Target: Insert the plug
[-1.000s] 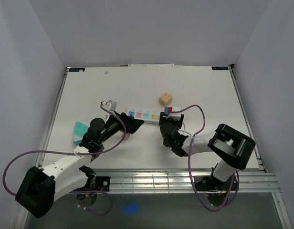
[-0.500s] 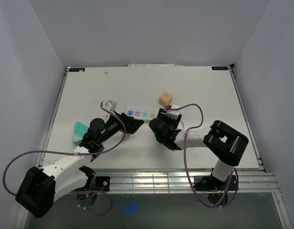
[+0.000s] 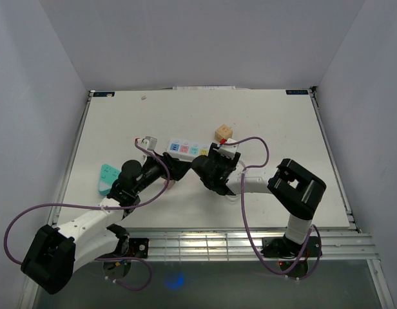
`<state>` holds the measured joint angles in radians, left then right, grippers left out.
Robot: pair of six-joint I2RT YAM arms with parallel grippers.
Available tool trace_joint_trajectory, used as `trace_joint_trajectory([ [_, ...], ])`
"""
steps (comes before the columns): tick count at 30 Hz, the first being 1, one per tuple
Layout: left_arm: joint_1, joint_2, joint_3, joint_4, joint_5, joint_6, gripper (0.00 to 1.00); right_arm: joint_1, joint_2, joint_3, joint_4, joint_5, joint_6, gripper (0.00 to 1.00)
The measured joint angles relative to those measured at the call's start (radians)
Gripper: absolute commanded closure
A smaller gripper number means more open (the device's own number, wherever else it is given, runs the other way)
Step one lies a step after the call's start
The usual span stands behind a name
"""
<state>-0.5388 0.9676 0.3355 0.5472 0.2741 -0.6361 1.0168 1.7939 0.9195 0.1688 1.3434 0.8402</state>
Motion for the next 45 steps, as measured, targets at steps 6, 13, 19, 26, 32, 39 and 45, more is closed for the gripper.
trace_joint_trajectory([
  [6,0.000,0.000,0.000,0.007,0.003,0.000,0.02,0.000,0.004,0.000,0.050,-0.032,-0.119,0.92],
  [13,0.001,-0.001,-0.001,-0.001,-0.001,0.002,0.02,-0.008,0.034,-0.006,0.123,-0.088,-0.232,0.92],
  [19,0.000,-0.006,-0.001,0.003,0.002,0.000,0.02,-0.011,0.036,-0.020,0.177,-0.098,-0.268,0.92],
  [26,0.001,-0.021,-0.001,-0.002,-0.005,0.003,0.02,-0.013,0.069,-0.014,0.232,-0.095,-0.287,0.92],
  [32,0.000,-0.021,-0.001,-0.001,-0.002,0.002,0.02,-0.017,0.035,-0.049,0.257,-0.124,-0.286,0.92],
  [39,0.000,-0.021,-0.001,-0.001,-0.001,0.002,0.02,-0.029,-0.111,-0.244,0.401,-0.237,-0.386,0.92],
  [45,0.000,-0.025,-0.001,-0.002,-0.001,0.003,0.02,-0.037,-0.132,-0.303,0.502,-0.269,-0.475,0.89],
])
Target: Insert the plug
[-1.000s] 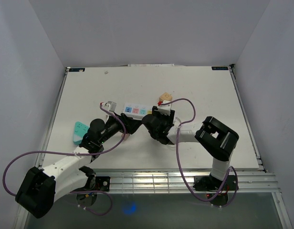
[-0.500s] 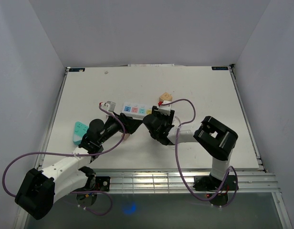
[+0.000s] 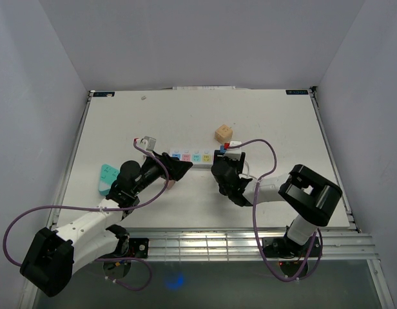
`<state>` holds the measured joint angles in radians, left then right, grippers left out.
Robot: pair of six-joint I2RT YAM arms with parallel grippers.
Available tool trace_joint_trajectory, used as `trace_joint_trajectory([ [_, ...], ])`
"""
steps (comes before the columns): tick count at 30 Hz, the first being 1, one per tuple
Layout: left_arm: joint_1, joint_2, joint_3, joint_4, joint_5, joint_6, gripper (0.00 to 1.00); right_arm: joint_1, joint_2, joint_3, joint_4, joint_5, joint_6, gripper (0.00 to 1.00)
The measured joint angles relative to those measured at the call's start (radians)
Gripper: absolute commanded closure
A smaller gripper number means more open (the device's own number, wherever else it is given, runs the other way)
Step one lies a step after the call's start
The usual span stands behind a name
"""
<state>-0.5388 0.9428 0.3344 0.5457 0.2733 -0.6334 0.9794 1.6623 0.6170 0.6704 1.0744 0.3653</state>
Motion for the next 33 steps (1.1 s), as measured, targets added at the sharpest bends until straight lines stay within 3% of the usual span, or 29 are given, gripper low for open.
trace_joint_trajectory([
  [7,0.000,0.000,0.000,0.000,0.004,0.000,0.02,-0.063,-0.032,0.019,-0.085,-0.079,0.028,0.69],
  [10,0.000,0.000,0.000,0.000,0.005,0.001,0.02,-0.102,-0.051,0.023,-0.130,-0.097,0.051,0.56],
  [11,0.000,0.000,0.000,0.000,0.006,0.001,0.02,-0.110,-0.057,0.023,-0.143,-0.098,0.058,0.45],
  [12,0.000,0.000,0.000,0.000,0.006,0.001,0.02,-0.116,-0.062,0.023,-0.154,-0.100,0.065,0.40],
  [20,0.000,0.000,0.000,0.000,0.016,0.001,0.02,-0.127,-0.094,0.000,-0.281,-0.163,0.108,0.16],
  [21,0.000,0.000,0.000,0.000,0.016,0.001,0.02,-0.127,-0.097,-0.003,-0.309,-0.174,0.107,0.06],
  [22,0.000,0.000,0.000,0.000,0.018,0.001,0.02,-0.127,-0.105,-0.003,-0.353,-0.189,0.104,0.02],
  [28,0.000,0.000,0.000,0.000,0.027,0.001,0.02,-0.127,-0.199,0.072,-0.578,-0.224,0.075,0.01],
  [33,0.000,0.000,0.000,0.000,0.031,0.001,0.02,-0.127,-0.275,0.170,-0.674,-0.225,0.046,0.10],
])
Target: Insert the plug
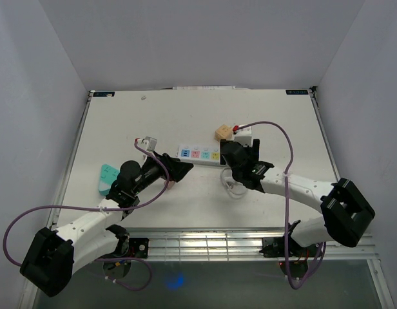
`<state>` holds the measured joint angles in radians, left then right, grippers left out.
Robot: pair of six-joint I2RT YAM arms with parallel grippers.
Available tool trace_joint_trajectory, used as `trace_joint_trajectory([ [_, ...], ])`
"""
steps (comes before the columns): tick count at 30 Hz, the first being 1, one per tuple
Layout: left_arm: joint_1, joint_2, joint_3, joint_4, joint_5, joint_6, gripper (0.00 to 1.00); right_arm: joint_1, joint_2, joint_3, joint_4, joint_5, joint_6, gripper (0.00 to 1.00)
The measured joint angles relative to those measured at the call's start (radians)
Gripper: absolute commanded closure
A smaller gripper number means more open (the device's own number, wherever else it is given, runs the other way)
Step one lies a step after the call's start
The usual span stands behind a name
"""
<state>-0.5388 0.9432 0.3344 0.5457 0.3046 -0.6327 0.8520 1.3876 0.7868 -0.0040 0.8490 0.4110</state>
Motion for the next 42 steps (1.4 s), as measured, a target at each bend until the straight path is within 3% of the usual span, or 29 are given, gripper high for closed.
trace_joint_trajectory([
  [5,0.000,0.013,0.001,0.000,0.003,0.000,0.02,-0.001,0.024,0.122,-0.097,-0.022,0.005,0.10],
  [11,0.000,0.036,0.001,-0.003,0.006,0.000,0.02,-0.002,0.195,0.417,-0.266,-0.065,0.092,0.10],
  [22,0.000,0.021,0.002,-0.005,0.005,0.000,0.02,-0.034,0.564,0.907,-0.662,-0.080,0.459,0.10],
  [32,0.000,-0.021,0.001,-0.027,-0.020,0.000,0.02,-0.055,0.660,0.944,-0.803,-0.062,0.710,0.10],
  [42,0.000,-0.022,0.001,-0.031,-0.020,-0.001,0.02,-0.091,0.764,1.005,-0.802,-0.058,0.749,0.10],
])
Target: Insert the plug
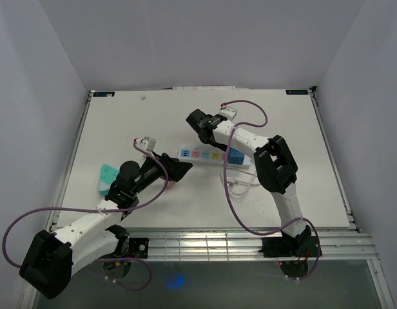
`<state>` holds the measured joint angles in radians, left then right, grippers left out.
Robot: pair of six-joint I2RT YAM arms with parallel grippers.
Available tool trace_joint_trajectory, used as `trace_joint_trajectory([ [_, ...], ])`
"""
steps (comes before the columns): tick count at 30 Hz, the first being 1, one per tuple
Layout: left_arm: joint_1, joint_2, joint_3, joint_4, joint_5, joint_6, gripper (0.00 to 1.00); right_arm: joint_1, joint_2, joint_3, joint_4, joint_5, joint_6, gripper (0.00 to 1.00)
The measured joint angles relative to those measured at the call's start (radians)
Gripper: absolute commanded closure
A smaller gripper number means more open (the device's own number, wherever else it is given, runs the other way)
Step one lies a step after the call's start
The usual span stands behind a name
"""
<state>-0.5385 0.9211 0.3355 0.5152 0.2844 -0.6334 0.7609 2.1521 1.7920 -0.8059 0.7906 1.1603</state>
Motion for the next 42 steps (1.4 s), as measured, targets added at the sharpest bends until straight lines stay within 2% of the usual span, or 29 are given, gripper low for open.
trace_joint_trajectory([
  [13,0.000,0.002,0.000,0.000,0.000,-0.004,0.02,-0.074,0.024,0.051,0.025,-0.013,0.032,0.10],
  [25,0.000,0.003,0.000,0.000,0.008,-0.013,0.02,-0.125,0.116,0.079,0.070,-0.079,0.033,0.10],
  [27,0.000,0.004,0.000,0.000,0.010,-0.014,0.02,-0.130,0.126,0.080,0.075,-0.088,0.034,0.04],
  [30,0.000,0.007,0.000,0.000,0.013,-0.015,0.02,-0.132,0.133,0.083,0.077,-0.093,0.025,0.32],
  [31,0.000,0.008,0.000,0.000,0.014,-0.016,0.02,-0.133,0.133,0.084,0.077,-0.093,0.022,0.45],
  [33,0.000,0.007,0.000,0.001,0.015,-0.019,0.02,-0.133,0.132,0.084,0.083,-0.093,0.014,0.49],
  [34,0.000,0.008,0.000,0.001,0.016,-0.019,0.02,-0.133,0.132,0.084,0.085,-0.094,0.010,0.57],
  [37,0.000,0.008,0.000,0.001,0.016,-0.019,0.02,-0.133,0.125,0.080,0.092,-0.111,-0.020,0.72],
  [42,0.000,0.011,0.000,0.001,0.016,-0.018,0.02,-0.133,0.030,0.018,0.130,-0.178,-0.121,0.77],
])
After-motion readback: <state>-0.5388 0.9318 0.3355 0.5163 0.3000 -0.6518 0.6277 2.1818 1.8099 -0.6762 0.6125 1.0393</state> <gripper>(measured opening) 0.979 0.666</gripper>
